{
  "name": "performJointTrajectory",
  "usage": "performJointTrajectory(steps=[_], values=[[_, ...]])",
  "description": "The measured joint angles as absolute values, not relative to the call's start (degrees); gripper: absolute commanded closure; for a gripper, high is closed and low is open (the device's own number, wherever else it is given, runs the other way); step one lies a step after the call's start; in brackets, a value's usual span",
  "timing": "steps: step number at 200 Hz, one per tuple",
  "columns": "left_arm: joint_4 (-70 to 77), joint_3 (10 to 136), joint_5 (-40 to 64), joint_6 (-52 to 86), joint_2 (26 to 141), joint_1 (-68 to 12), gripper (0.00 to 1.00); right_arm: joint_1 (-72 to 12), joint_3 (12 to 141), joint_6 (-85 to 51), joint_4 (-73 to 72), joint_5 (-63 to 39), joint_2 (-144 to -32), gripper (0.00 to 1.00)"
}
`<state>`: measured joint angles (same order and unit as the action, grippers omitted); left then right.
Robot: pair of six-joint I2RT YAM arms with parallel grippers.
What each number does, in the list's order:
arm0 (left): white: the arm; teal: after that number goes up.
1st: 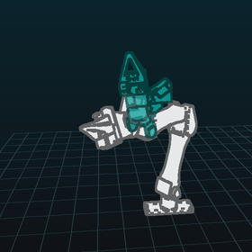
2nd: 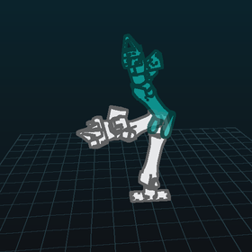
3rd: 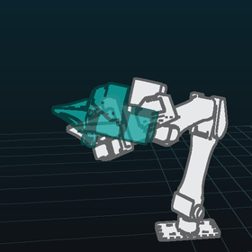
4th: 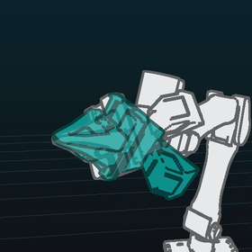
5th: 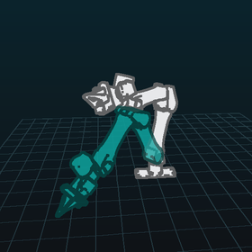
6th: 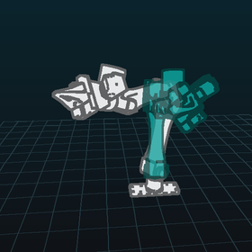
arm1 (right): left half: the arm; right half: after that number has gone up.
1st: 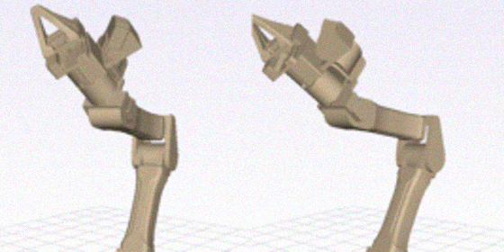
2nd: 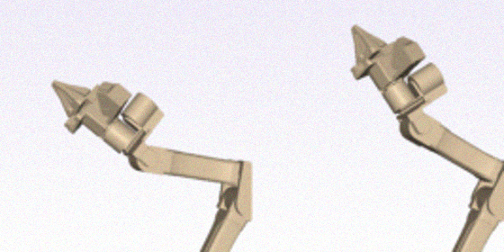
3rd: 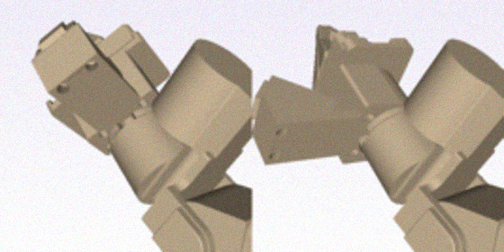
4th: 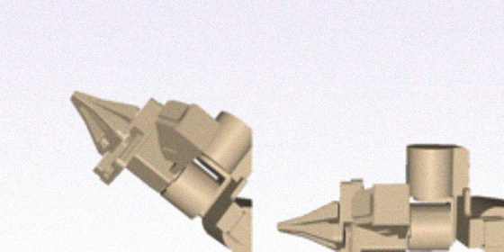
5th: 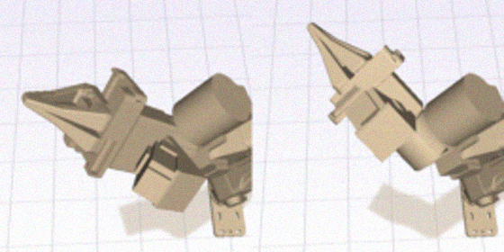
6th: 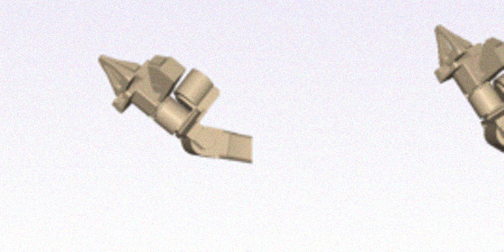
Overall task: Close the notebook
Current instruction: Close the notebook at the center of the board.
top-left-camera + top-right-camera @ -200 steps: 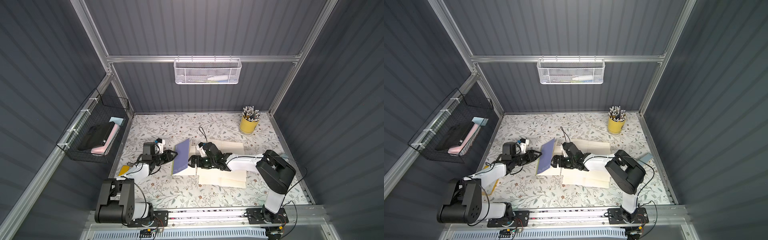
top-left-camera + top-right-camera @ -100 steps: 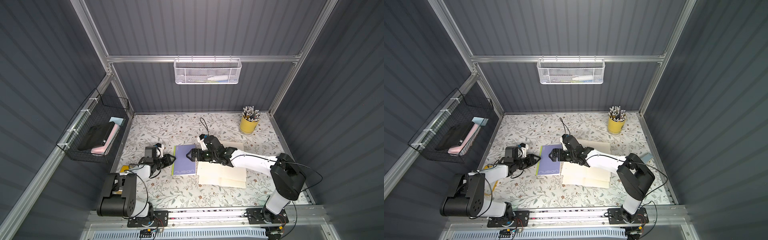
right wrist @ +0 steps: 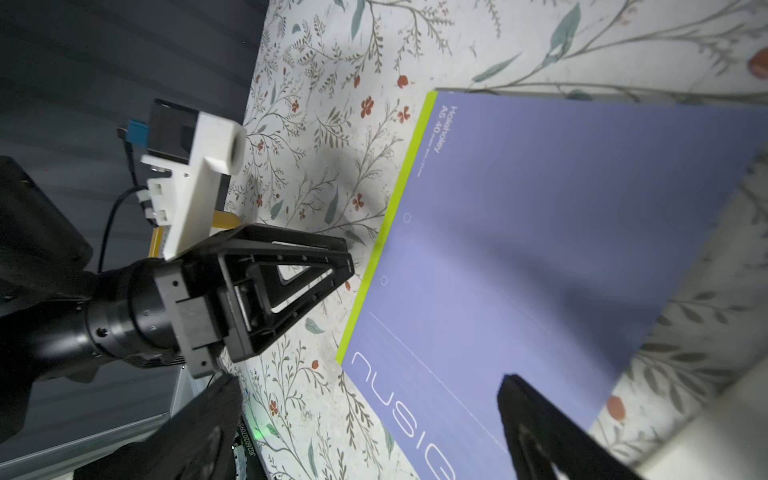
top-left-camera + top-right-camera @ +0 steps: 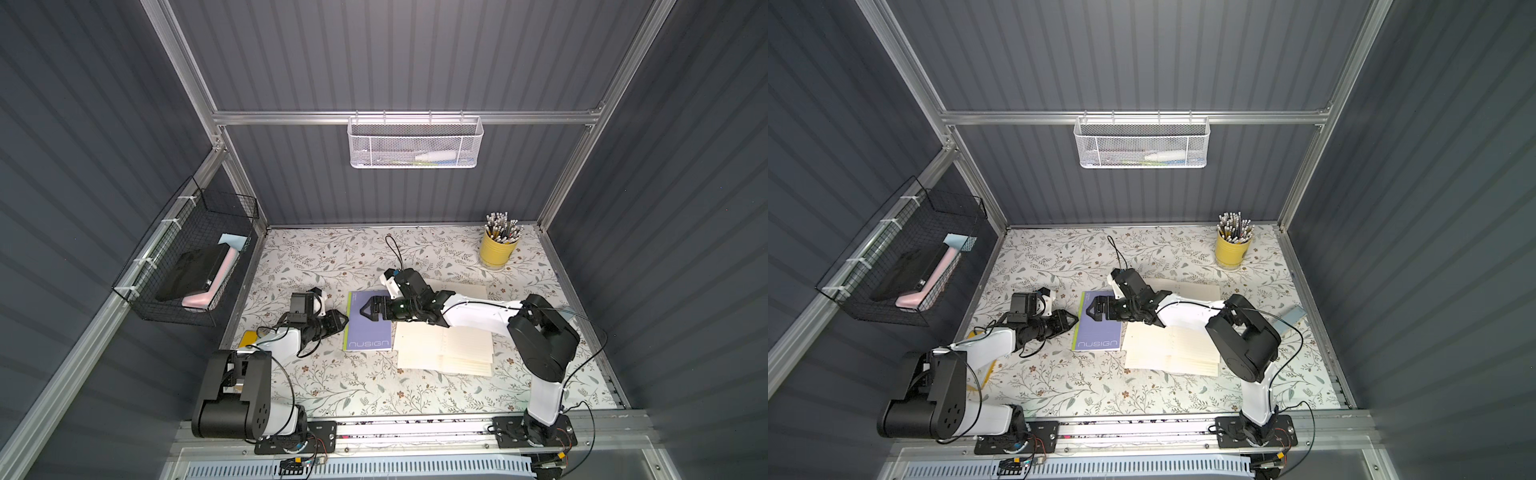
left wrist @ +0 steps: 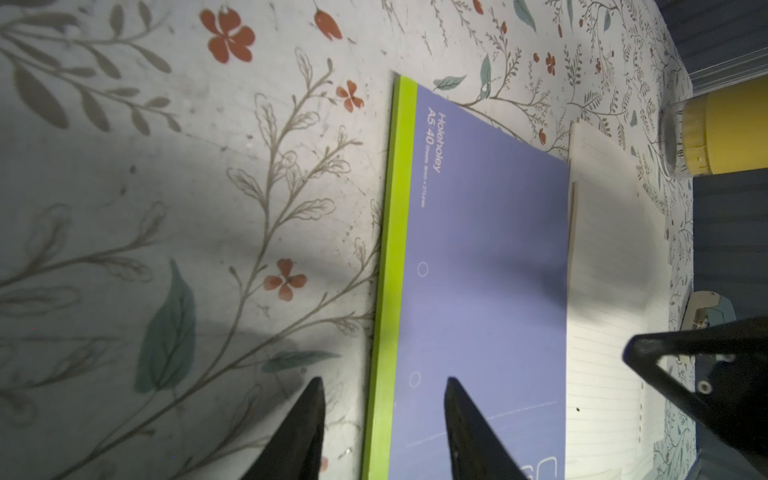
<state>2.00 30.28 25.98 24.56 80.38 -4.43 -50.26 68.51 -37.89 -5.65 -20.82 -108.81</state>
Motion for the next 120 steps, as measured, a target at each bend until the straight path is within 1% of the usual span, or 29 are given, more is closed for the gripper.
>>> performJointTrajectory(steps=[67, 120], values=[[-0.3, 32.1, 26.4, 24.4, 81.3, -4.4, 0.54, -50.3, 64.7, -38.0, -8.3, -21.2, -109.0, 0.01], [-1.3, 33.1, 26.6, 24.4, 81.9, -4.4, 0.52, -50.2, 64.4, -38.2, -10.0, -21.8, -112.7, 0.01]])
